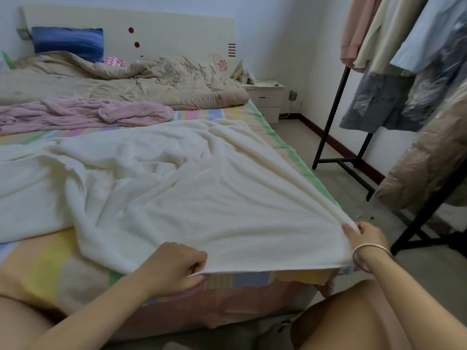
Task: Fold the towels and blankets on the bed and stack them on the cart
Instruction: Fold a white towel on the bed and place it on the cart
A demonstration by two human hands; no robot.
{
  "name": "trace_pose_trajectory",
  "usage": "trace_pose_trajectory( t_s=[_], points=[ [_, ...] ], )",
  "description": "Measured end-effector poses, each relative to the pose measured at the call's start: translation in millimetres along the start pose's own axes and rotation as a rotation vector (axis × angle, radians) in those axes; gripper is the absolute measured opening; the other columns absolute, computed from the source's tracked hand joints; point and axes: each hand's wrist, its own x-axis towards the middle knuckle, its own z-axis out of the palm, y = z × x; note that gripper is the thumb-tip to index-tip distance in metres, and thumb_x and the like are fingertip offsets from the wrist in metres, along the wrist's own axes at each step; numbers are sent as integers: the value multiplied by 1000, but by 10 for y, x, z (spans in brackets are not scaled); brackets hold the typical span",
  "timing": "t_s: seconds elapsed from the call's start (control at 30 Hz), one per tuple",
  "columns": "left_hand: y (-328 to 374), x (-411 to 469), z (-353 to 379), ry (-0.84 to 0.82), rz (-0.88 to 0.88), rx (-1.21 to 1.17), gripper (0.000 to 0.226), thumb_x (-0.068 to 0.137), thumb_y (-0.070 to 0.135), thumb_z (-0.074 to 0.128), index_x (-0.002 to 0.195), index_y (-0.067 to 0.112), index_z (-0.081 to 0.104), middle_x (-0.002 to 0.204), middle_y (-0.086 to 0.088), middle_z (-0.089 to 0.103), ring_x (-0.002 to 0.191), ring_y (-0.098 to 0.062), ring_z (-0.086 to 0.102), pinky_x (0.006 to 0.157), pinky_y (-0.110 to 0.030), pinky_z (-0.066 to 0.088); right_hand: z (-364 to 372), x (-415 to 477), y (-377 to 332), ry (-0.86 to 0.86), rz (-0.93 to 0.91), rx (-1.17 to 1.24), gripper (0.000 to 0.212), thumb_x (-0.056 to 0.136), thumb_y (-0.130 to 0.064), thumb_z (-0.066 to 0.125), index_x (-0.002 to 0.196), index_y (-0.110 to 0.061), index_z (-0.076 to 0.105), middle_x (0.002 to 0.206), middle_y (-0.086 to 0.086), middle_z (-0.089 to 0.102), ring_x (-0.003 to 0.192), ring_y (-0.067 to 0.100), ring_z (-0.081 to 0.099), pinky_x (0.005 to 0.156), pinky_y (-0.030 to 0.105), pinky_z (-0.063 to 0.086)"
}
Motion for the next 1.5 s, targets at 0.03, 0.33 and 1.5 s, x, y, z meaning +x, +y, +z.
trace_pose_trajectory(
  t_s=[0.03,0.33,1.5],
  points=[
    [24,8,-15,-30,-32,-31,27,78,46,57,70,34,34,56,15,41,52,-3,38,50,-17,30,29,-4,36,-25,12,-19,28,91,-42,55,80,-16,58,74,9,58,68,33,57,66,52,56],
    [51,457,-388,-289,-464,-658,44,94,47,55,75,10,66,62,-3,69,55,-18,67,55,-23,52,54,198,-80,-57,0,-25,19,86,-34,56,100,-21,57,96,4,62,86,27,59,80,42,51],
    [-1659,4023,737,81,-821,-47,49,99,35,43,147,28,37,160,1,23,146,-14,21,120,-30,12,1593,3619,-2243,-464,-346,-389,38,94,-45,50,108,-13,65,112,11,66,102,29,61,81,28,44]
  ],
)
